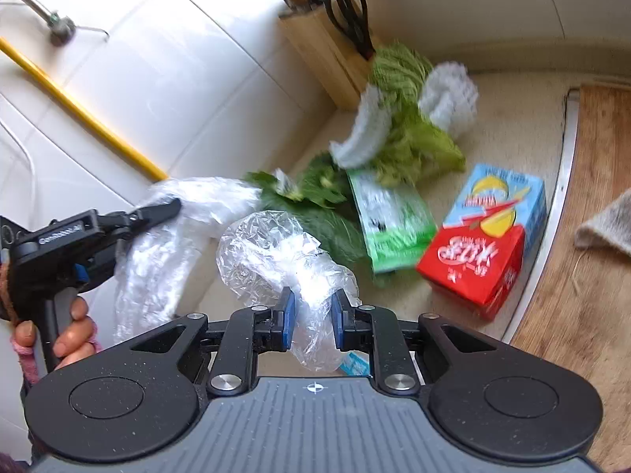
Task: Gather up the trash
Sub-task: 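Lift both plastic bags and carry them over the black bin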
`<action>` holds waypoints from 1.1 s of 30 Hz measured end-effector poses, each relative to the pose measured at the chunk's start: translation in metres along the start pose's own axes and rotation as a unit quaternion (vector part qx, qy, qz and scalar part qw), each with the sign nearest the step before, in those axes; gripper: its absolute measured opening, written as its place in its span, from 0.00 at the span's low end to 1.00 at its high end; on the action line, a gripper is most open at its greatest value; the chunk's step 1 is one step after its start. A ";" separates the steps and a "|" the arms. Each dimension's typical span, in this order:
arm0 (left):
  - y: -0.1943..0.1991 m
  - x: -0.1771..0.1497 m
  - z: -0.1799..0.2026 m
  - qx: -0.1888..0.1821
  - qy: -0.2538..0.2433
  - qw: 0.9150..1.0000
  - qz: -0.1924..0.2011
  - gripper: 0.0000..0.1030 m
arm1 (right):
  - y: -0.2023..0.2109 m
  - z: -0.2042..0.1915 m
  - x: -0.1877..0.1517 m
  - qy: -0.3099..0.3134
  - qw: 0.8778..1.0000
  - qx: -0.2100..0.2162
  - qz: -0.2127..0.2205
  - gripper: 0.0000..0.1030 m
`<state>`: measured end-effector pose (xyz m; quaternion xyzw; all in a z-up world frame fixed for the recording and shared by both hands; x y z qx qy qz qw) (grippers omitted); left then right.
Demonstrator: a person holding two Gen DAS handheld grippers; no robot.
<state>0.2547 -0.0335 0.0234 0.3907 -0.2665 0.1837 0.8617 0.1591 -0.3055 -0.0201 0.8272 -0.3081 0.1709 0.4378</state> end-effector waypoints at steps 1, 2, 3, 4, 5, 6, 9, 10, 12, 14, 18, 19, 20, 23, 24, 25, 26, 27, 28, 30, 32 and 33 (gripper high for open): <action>0.006 0.004 0.004 -0.001 -0.003 1.000 0.009 0.07 | 0.003 0.000 0.002 0.001 1.000 0.003 0.006 0.24; 0.011 0.007 0.008 0.000 -0.005 1.000 0.019 0.07 | 0.006 -0.001 0.003 0.002 1.000 0.005 0.011 0.24; 0.016 0.010 0.010 0.000 -0.006 1.000 0.025 0.07 | 0.008 -0.001 0.005 0.002 1.000 0.008 0.016 0.24; 0.020 0.012 0.013 0.000 -0.008 0.999 0.031 0.07 | 0.011 -0.002 0.006 0.004 1.000 0.011 0.021 0.24; 0.025 0.014 0.015 0.001 -0.009 0.999 0.038 0.07 | 0.014 -0.003 0.007 0.005 1.000 0.013 0.025 0.24; 0.030 0.014 0.017 0.003 -0.010 0.999 0.045 0.07 | 0.017 -0.004 0.008 0.007 0.999 0.016 0.029 0.24; 0.048 0.014 0.020 0.008 -0.012 0.998 0.064 0.07 | 0.024 -0.008 0.012 0.012 0.999 0.028 0.038 0.24; 0.054 0.012 0.020 0.011 -0.011 0.997 0.069 0.07 | 0.025 -0.010 0.013 0.015 0.999 0.032 0.040 0.24; 0.065 0.010 0.020 0.021 -0.008 0.997 0.079 0.07 | 0.025 -0.015 0.014 0.024 0.998 0.040 0.041 0.24; 0.074 0.005 0.017 0.035 -0.002 0.996 0.086 0.07 | 0.025 -0.022 0.015 0.035 0.997 0.050 0.039 0.24; 0.098 -0.009 0.009 0.064 0.017 0.992 0.105 0.08 | 0.017 -0.039 0.017 0.058 0.995 0.077 0.026 0.24; 0.106 -0.013 0.006 0.075 0.022 0.991 0.111 0.08 | 0.014 -0.045 0.017 0.065 0.994 0.083 0.022 0.24; 0.113 -0.018 0.004 0.084 0.025 0.989 0.117 0.08 | 0.009 -0.049 0.015 0.071 0.993 0.088 0.017 0.24; 0.137 -0.033 -0.005 0.106 0.040 0.985 0.131 0.08 | -0.006 -0.068 0.006 0.085 0.991 0.102 -0.008 0.24; 0.145 -0.039 -0.009 0.114 0.048 0.983 0.134 0.08 | -0.011 -0.075 0.002 0.091 0.990 0.109 -0.017 0.24; 0.154 -0.045 -0.014 0.123 0.056 0.981 0.138 0.08 | -0.017 -0.084 -0.003 0.099 0.988 0.115 -0.026 0.24; 0.163 -0.050 -0.019 0.132 0.063 0.979 0.141 0.08 | -0.023 -0.092 -0.009 0.107 0.986 0.122 -0.034 0.24; 0.173 -0.057 -0.025 0.142 0.071 0.977 0.144 0.08 | -0.030 -0.100 -0.014 0.113 0.984 0.128 -0.045 0.24; 0.183 -0.064 -0.031 0.151 0.078 0.975 0.146 0.08 | -0.039 -0.108 -0.021 0.118 0.982 0.133 -0.057 0.24; 0.197 -0.078 -0.045 0.167 0.093 0.971 0.146 0.08 | -0.059 -0.123 -0.037 0.122 0.979 0.141 -0.085 0.24; 0.213 -0.095 -0.063 0.182 0.116 0.966 0.146 0.08 | -0.079 -0.138 -0.054 0.131 0.973 0.148 -0.118 0.24; 0.220 -0.103 -0.071 0.187 0.127 0.963 0.145 0.08 | -0.090 -0.146 -0.063 0.139 0.971 0.147 -0.131 0.24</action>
Point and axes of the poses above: each gripper's, at about its wrist camera, not at the fingertips, and y roughly against the way its jaws point, z to its right, x to its top, the point moved 7 cm from there along -y, roughly the way its jaws point, and after that the axes turned 7 degrees about -z, right-handed, at the moved point
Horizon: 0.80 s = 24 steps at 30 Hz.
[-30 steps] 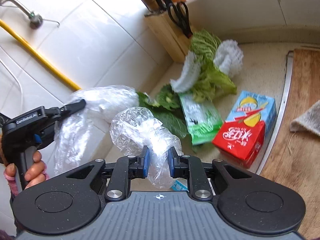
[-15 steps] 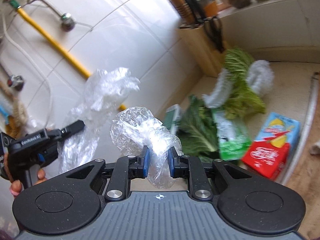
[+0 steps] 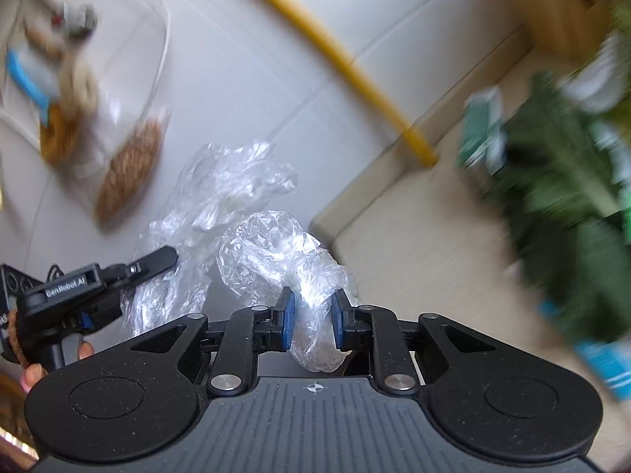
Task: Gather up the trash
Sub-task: 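Lift both plastic bags and carry them over the black bin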
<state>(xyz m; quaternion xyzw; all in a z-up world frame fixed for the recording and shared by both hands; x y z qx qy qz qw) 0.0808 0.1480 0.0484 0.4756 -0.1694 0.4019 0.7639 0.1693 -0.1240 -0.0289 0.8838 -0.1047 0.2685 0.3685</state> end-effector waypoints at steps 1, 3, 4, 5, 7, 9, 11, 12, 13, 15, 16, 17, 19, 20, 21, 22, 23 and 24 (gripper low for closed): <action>0.004 -0.004 -0.013 0.009 0.009 1.000 -0.002 0.08 | -0.011 -0.007 -0.005 0.005 1.000 -0.001 -0.013 0.24; 0.010 -0.012 -0.037 0.026 0.027 0.999 -0.006 0.08 | -0.029 -0.018 -0.012 0.010 0.999 0.002 -0.034 0.24; 0.012 -0.016 -0.048 0.033 0.035 0.999 -0.009 0.08 | -0.038 -0.024 -0.014 0.012 0.999 0.001 -0.041 0.24; 0.014 -0.020 -0.058 0.039 0.041 0.998 -0.012 0.08 | -0.044 -0.028 -0.015 0.015 0.999 0.001 -0.047 0.24; 0.018 -0.025 -0.074 0.046 0.054 0.997 -0.014 0.08 | -0.053 -0.037 -0.018 0.021 0.998 -0.001 -0.054 0.24; 0.021 -0.028 -0.089 0.054 0.065 0.996 -0.015 0.08 | -0.062 -0.043 -0.018 0.025 0.998 -0.004 -0.058 0.24; 0.021 -0.031 -0.102 0.064 0.073 0.995 -0.019 0.08 | -0.074 -0.047 -0.021 0.026 0.997 -0.008 -0.065 0.24; 0.019 -0.031 -0.105 0.069 0.075 0.995 -0.022 0.08 | -0.081 -0.048 -0.023 0.026 0.997 -0.010 -0.070 0.24; 0.017 -0.033 -0.111 0.076 0.077 0.994 -0.027 0.08 | -0.088 -0.049 -0.025 0.026 0.997 -0.012 -0.076 0.24; 0.011 -0.036 -0.120 0.084 0.078 0.993 -0.036 0.08 | -0.101 -0.049 -0.029 0.024 0.996 -0.016 -0.085 0.24; 0.008 -0.039 -0.124 0.088 0.079 0.992 -0.041 0.08 | -0.107 -0.050 -0.031 0.023 0.996 -0.017 -0.088 0.24; 0.005 -0.041 -0.128 0.091 0.080 0.992 -0.046 0.08 | -0.113 -0.050 -0.032 0.023 0.995 -0.019 -0.091 0.24; -0.004 -0.045 -0.135 0.098 0.081 0.990 -0.059 0.08 | -0.125 -0.050 -0.034 0.022 0.995 -0.026 -0.099 0.24; -0.009 -0.048 -0.138 0.101 0.079 0.990 -0.064 0.08 | -0.130 -0.049 -0.036 0.022 0.994 -0.030 -0.103 0.24; -0.012 -0.050 -0.140 0.106 0.076 0.989 -0.069 0.08 | -0.136 -0.049 -0.037 0.022 0.993 -0.035 -0.106 0.24; -0.017 -0.053 -0.143 0.111 0.074 0.988 -0.074 0.08 | -0.141 -0.048 -0.038 0.023 0.993 -0.039 -0.109 0.24; -0.021 -0.055 -0.144 0.114 0.073 0.987 -0.080 0.08 | -0.145 -0.047 -0.039 0.023 0.992 -0.044 -0.112 0.24; -0.025 -0.057 -0.147 0.115 0.074 0.987 -0.086 0.08 | -0.149 -0.046 -0.039 0.021 0.992 -0.049 -0.115 0.24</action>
Point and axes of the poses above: each gripper's, at about its wrist camera, not at the fingertips, and y roughly against the way its jaws point, z to its right, x to its top, the point moved 7 cm from there along -y, roughly the way its jaws point, and after that the axes turned 7 degrees about -z, right-handed, at the moved point
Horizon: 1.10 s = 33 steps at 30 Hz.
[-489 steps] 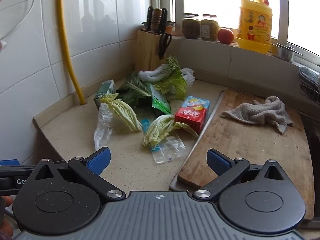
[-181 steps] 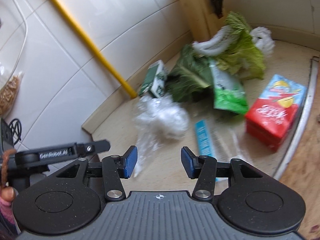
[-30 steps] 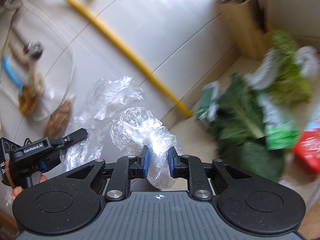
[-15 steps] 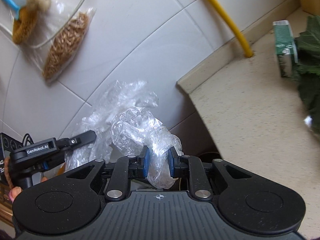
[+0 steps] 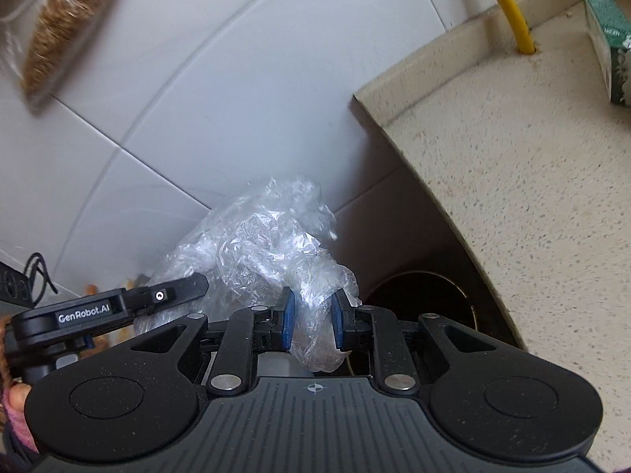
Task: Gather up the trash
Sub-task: 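Lift both plastic bags and carry them over the black bin, then open both grippers to drop the plastic bags into the bin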
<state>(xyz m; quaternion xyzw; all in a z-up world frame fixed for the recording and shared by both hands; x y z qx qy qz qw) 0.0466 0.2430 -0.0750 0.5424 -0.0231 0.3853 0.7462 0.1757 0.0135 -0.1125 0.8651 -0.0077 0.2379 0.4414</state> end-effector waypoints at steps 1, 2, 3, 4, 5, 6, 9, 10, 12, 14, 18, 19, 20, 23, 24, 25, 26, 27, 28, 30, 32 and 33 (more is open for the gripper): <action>-0.005 -0.001 -0.001 0.001 0.000 1.000 -0.006 0.08 | -0.004 0.001 0.000 -0.003 1.000 -0.002 -0.003 0.24; -0.008 -0.001 -0.002 0.003 -0.001 1.000 -0.010 0.08 | -0.008 0.003 0.000 -0.005 1.000 -0.005 -0.006 0.24; -0.012 -0.001 -0.003 0.007 -0.001 1.000 -0.014 0.08 | -0.012 0.004 0.000 -0.006 1.000 -0.009 -0.009 0.24; -0.017 -0.001 -0.004 0.011 -0.002 1.000 -0.017 0.08 | -0.016 0.004 0.001 -0.007 1.000 -0.012 -0.012 0.24; -0.021 -0.001 -0.004 0.016 -0.003 1.000 -0.021 0.08 | -0.020 0.004 0.001 -0.008 1.000 -0.016 -0.016 0.24; -0.025 -0.001 -0.007 0.021 -0.004 0.999 -0.027 0.08 | -0.024 0.004 0.001 -0.008 1.000 -0.018 -0.019 0.24; -0.038 -0.003 -0.013 0.034 -0.008 0.998 -0.045 0.08 | -0.037 0.005 0.001 -0.010 0.999 -0.028 -0.032 0.24; -0.044 -0.004 -0.014 0.036 -0.008 0.998 -0.053 0.08 | -0.041 0.006 0.000 -0.011 0.999 -0.032 -0.036 0.24; -0.053 -0.005 -0.018 0.042 -0.008 0.997 -0.065 0.08 | -0.050 0.008 -0.001 -0.012 0.998 -0.039 -0.045 0.25; -0.065 -0.005 -0.020 0.047 -0.010 0.996 -0.078 0.08 | -0.061 0.012 -0.003 -0.016 0.997 -0.050 -0.053 0.26; -0.085 -0.009 -0.026 0.054 -0.008 0.992 -0.114 0.14 | -0.079 0.020 -0.006 -0.028 0.995 -0.070 -0.068 0.32; -0.090 -0.012 -0.026 0.053 -0.012 0.991 -0.124 0.15 | -0.082 0.021 -0.007 -0.031 0.994 -0.073 -0.072 0.34; -0.095 -0.014 -0.025 0.054 -0.017 0.990 -0.133 0.19 | -0.085 0.023 -0.008 -0.033 0.994 -0.075 -0.074 0.36; -0.107 -0.022 -0.024 0.064 -0.031 0.985 -0.158 0.28 | -0.095 0.027 -0.013 -0.038 0.992 -0.083 -0.087 0.42; -0.111 -0.024 -0.025 0.066 -0.034 0.983 -0.166 0.30 | -0.099 0.029 -0.015 -0.041 0.992 -0.084 -0.090 0.42; -0.115 -0.027 -0.025 0.067 -0.037 0.982 -0.175 0.32 | -0.103 0.030 -0.016 -0.043 0.991 -0.085 -0.093 0.44; -0.116 -0.029 -0.028 0.069 -0.039 0.980 -0.181 0.33 | -0.108 0.033 -0.018 -0.046 0.990 -0.086 -0.098 0.45; -0.121 -0.030 -0.029 0.071 -0.040 0.979 -0.185 0.34 | -0.112 0.035 -0.019 -0.048 0.990 -0.089 -0.102 0.45; -0.126 -0.031 -0.031 0.076 -0.041 0.978 -0.192 0.34 | -0.117 0.038 -0.020 -0.050 0.989 -0.094 -0.105 0.45; -0.134 -0.032 -0.035 0.088 -0.040 0.975 -0.201 0.34 | -0.120 0.039 -0.023 -0.058 0.987 -0.097 -0.110 0.45; -0.135 -0.032 -0.037 0.091 -0.038 0.975 -0.198 0.34 | -0.119 0.038 -0.024 -0.059 0.988 -0.093 -0.108 0.46; -0.134 -0.031 -0.038 0.089 -0.036 0.976 -0.196 0.34 | -0.117 0.036 -0.024 -0.060 0.988 -0.094 -0.107 0.46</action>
Point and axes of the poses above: each gripper's, at about its wrist camera, not at the fingertips, and y roughly against the way its jaws point, z to its right, x to its top, the point moved 7 cm from there along -y, roughly the way its jaws point, and after that the axes turned 7 degrees about -z, right-handed, at the moved point
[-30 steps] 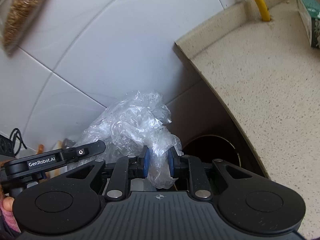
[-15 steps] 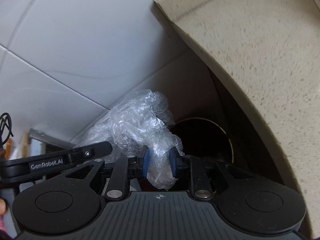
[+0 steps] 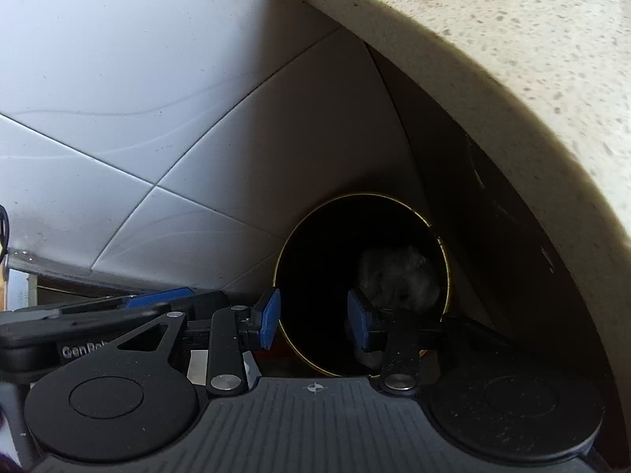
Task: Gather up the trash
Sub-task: 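Open both grippers to drop the plastic bags into the bin, then move both open grippers back toward the remaining items on the counter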
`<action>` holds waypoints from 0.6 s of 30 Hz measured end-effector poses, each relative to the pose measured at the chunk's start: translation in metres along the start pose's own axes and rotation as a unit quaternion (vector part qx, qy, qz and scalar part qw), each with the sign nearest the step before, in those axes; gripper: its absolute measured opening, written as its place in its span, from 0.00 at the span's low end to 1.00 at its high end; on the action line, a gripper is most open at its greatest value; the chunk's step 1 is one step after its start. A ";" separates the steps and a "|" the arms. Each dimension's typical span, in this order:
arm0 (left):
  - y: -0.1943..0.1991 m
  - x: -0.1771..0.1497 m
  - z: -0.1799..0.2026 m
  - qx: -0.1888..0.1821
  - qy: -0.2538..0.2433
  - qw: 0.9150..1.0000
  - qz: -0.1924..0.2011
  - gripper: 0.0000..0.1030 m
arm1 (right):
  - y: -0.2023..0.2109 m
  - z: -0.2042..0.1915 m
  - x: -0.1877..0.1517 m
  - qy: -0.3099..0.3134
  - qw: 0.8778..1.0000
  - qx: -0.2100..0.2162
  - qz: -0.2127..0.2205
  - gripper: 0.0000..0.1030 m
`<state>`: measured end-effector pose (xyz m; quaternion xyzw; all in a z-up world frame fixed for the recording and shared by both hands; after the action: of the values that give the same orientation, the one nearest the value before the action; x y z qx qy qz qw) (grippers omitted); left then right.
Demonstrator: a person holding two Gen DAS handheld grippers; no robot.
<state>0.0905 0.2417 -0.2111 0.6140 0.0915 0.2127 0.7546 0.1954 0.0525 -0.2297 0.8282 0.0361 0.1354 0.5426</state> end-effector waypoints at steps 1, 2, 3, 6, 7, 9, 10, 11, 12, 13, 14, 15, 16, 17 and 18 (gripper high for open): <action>0.001 0.000 0.000 -0.005 0.002 1.000 0.002 0.34 | 0.000 0.004 -0.001 -0.001 1.000 0.001 0.001 0.46; 0.002 0.000 -0.001 -0.009 0.003 1.000 0.004 0.34 | 0.004 0.003 -0.002 -0.003 1.000 0.003 0.002 0.46; 0.004 -0.001 -0.003 -0.011 0.004 1.000 0.006 0.34 | 0.007 0.002 -0.003 -0.003 1.000 0.005 0.005 0.46; 0.007 -0.002 -0.003 -0.013 0.001 1.000 0.015 0.34 | 0.026 -0.005 -0.006 0.001 1.000 0.011 0.017 0.49; 0.007 -0.002 -0.002 -0.013 -0.001 1.000 0.019 0.34 | 0.036 -0.006 -0.007 0.002 1.000 0.015 0.022 0.49; 0.009 -0.001 0.001 -0.014 -0.008 1.000 0.025 0.34 | 0.052 -0.012 -0.009 0.005 0.999 0.022 0.034 0.50; 0.010 -0.001 0.003 -0.015 -0.012 0.999 0.029 0.34 | 0.064 -0.014 -0.010 0.008 0.999 0.025 0.041 0.50; 0.011 -0.001 0.004 -0.016 -0.014 0.999 0.032 0.34 | 0.074 -0.016 -0.012 0.011 0.998 0.029 0.048 0.50; 0.013 -0.002 0.005 -0.017 -0.016 0.999 0.035 0.34 | 0.084 -0.017 -0.014 0.014 0.998 0.032 0.056 0.51; 0.014 -0.003 0.006 -0.018 -0.018 0.999 0.037 0.34 | 0.093 -0.018 -0.016 0.016 0.997 0.034 0.064 0.52; 0.014 -0.002 0.007 -0.019 -0.021 0.999 0.040 0.34 | 0.103 -0.017 -0.017 0.017 0.997 0.036 0.072 0.54; 0.015 -0.002 0.008 -0.019 -0.024 0.999 0.043 0.34 | 0.112 -0.015 -0.019 0.017 0.996 0.036 0.081 0.55; 0.017 -0.002 0.008 -0.019 -0.028 0.998 0.046 0.34 | 0.122 -0.013 -0.021 0.016 0.995 0.037 0.089 0.55; 0.018 -0.002 0.009 -0.019 -0.031 0.998 0.048 0.34 | 0.131 -0.009 -0.024 0.014 0.994 0.036 0.099 0.55; 0.021 -0.002 0.011 -0.020 -0.033 0.998 0.051 0.34 | 0.140 -0.005 -0.026 0.011 0.994 0.035 0.108 0.55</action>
<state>0.0884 0.2344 -0.1886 0.6096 0.0308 0.2317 0.7574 0.1573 -0.0052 -0.1054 0.8441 -0.0426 0.2010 0.4953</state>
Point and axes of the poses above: each gripper's, at about its wrist camera, not at the fingertips, and y roughly against the way its jaws point, z to its right, x to its top, the point moved 7 cm from there along -y, roughly the way its jaws point, and after that the axes turned 7 degrees about -z, right-handed, at the moved point
